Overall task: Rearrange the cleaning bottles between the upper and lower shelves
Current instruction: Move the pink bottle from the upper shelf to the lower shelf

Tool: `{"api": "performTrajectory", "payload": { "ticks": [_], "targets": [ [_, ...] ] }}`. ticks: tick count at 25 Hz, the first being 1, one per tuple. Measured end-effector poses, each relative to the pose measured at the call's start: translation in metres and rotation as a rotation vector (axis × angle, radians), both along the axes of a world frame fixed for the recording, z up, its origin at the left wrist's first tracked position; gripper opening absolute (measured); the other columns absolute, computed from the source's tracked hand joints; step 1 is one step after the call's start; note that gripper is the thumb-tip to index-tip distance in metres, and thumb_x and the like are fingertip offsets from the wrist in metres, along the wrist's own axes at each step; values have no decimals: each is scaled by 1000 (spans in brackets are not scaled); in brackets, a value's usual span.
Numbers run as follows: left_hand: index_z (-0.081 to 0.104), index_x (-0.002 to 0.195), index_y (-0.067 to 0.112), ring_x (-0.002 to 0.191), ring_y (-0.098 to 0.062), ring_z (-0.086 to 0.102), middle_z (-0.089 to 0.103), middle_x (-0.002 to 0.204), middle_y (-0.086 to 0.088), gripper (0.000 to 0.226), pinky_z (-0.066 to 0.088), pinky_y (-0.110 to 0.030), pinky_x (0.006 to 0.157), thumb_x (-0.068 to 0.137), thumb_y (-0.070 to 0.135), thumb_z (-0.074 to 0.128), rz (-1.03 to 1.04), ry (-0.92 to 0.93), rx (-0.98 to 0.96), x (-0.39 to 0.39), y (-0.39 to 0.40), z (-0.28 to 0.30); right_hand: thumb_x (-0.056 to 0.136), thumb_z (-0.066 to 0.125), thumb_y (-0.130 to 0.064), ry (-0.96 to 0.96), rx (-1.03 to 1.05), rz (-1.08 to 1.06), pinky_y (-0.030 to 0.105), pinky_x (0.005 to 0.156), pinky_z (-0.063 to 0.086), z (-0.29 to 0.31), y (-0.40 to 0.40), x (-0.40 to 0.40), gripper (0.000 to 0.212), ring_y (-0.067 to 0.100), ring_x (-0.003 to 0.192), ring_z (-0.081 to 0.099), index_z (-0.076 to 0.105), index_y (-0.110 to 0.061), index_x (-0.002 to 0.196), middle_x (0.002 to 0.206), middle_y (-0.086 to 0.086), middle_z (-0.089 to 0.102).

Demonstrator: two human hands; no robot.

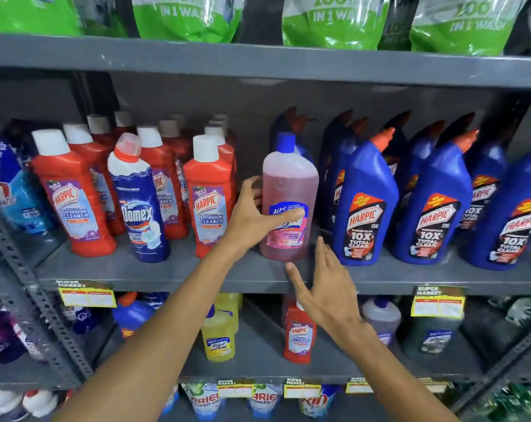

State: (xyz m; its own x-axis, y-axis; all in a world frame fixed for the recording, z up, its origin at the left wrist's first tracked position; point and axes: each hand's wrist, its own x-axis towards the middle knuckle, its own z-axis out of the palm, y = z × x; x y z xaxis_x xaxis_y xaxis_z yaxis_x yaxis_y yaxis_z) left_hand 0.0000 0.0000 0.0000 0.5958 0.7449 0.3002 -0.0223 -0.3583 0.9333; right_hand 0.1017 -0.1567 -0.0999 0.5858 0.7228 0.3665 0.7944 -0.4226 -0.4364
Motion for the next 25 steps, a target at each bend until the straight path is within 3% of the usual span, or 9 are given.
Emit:
{"api": "performTrajectory", "payload": {
  "ticks": [3, 6, 8, 11, 14, 16, 21, 25],
  "targets": [
    [55, 135, 20, 95, 2, 77, 75, 118, 10, 81, 63, -24, 83, 67, 15, 99, -61, -22, -87, 10, 6, 10, 98, 19, -73, -97, -103, -68, 39, 132, 23, -12, 5, 1, 97, 26, 161, 34, 36, -4, 164, 172, 13, 39],
    [64, 122, 22, 87, 4, 78, 79, 105, 12, 61, 61, -19, 76, 72, 9, 96, -50, -52, -89, 14, 6, 16, 101, 22, -66, -164, -93, -61, 40, 132, 25, -18, 7, 2, 89, 29, 159, 38, 44, -2, 160, 168, 16, 44],
    [65, 118, 23, 90, 0, 79, 81, 102, 13, 60, 63, -23, 77, 69, 8, 97, -29, -97, -59, 10, 0, 19, 103, 24, -63, -195, -86, -37, 40, 132, 26, -20, 5, 5, 85, 29, 158, 39, 45, -2, 159, 167, 17, 45],
    [67, 116, 31, 106, -10, 79, 81, 110, 11, 67, 65, -33, 91, 62, 14, 101, 21, -176, 27, -10, -21, 28, 105, 27, -59, -218, -80, -6, 40, 132, 28, -24, 4, 10, 81, 29, 157, 42, 46, 0, 158, 166, 17, 47],
    [65, 120, 37, 113, -7, 76, 80, 118, 14, 75, 63, -26, 91, 57, 21, 101, 55, -249, 38, -57, -49, 32, 107, 30, -49, -242, -54, 28, 41, 131, 30, -24, 3, 13, 73, 30, 155, 45, 50, 1, 155, 163, 19, 50],
    [69, 118, 36, 113, -9, 76, 81, 119, 12, 74, 63, -23, 88, 53, 25, 104, 60, -202, 22, -93, -65, 23, 108, 26, -45, -255, -70, 67, 40, 132, 29, -23, 1, 19, 70, 30, 156, 43, 49, 0, 156, 165, 19, 48],
    [75, 113, 41, 103, -12, 79, 83, 115, 7, 76, 66, -36, 89, 42, 31, 101, 69, 31, -139, -142, -89, -56, 109, 26, -44, -322, -97, 131, 39, 131, 29, -22, 4, 31, 69, 28, 156, 44, 47, 0, 157, 165, 19, 47],
    [69, 116, 33, 101, -15, 73, 80, 116, 3, 76, 63, -46, 93, 52, 12, 106, 105, 177, -158, -132, -79, -132, 106, 30, -38, -361, -66, 133, 41, 128, 36, -26, 10, 35, 66, 28, 153, 49, 52, 1, 154, 161, 19, 53]
  ]
}}
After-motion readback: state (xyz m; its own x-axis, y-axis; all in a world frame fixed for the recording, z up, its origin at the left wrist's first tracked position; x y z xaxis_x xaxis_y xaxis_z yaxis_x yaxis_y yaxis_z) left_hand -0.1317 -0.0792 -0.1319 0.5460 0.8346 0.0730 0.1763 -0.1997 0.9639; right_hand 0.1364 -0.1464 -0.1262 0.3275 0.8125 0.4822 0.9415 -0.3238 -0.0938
